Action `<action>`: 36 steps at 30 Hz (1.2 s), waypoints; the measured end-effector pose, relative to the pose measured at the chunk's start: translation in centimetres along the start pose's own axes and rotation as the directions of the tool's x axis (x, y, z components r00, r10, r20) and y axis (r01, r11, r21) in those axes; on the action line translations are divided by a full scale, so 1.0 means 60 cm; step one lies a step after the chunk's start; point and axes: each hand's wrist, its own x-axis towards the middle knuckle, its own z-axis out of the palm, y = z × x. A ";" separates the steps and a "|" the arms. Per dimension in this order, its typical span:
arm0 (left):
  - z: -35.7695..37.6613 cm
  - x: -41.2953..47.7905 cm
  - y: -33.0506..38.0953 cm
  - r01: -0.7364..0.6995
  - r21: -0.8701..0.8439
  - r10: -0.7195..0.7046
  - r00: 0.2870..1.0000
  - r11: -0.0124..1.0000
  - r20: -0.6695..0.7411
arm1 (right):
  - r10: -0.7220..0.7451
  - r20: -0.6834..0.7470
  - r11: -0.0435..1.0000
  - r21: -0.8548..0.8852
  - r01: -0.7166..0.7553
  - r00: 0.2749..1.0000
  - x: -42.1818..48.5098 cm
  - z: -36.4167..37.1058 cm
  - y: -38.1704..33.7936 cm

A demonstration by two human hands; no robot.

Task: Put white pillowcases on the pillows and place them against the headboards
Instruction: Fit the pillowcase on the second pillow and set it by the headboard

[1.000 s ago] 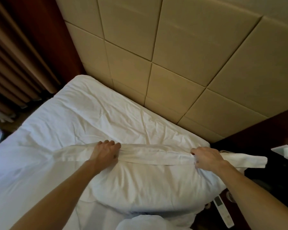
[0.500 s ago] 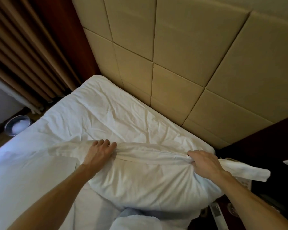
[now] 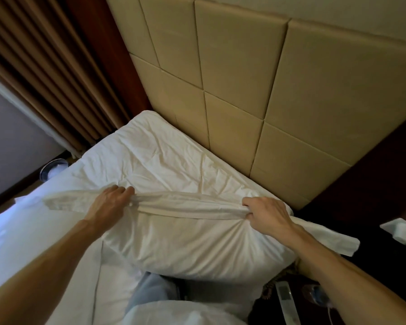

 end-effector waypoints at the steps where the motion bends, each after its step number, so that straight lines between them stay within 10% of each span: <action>1: -0.013 0.005 0.003 0.005 -0.003 -0.005 0.999 1.000 -0.032 | -0.004 -0.029 1.000 0.004 0.004 1.000 -0.006 -0.010 0.001; 17: -0.155 0.408 0.116 -0.289 0.051 0.291 0.911 0.956 -0.291 | 0.455 -0.285 0.890 0.104 -0.445 0.844 -0.033 -0.220 0.148; 36: 0.030 0.724 0.196 -0.551 -0.029 0.548 0.833 0.834 -0.083 | 0.748 -0.169 0.656 0.033 -0.754 0.642 0.098 -0.110 0.254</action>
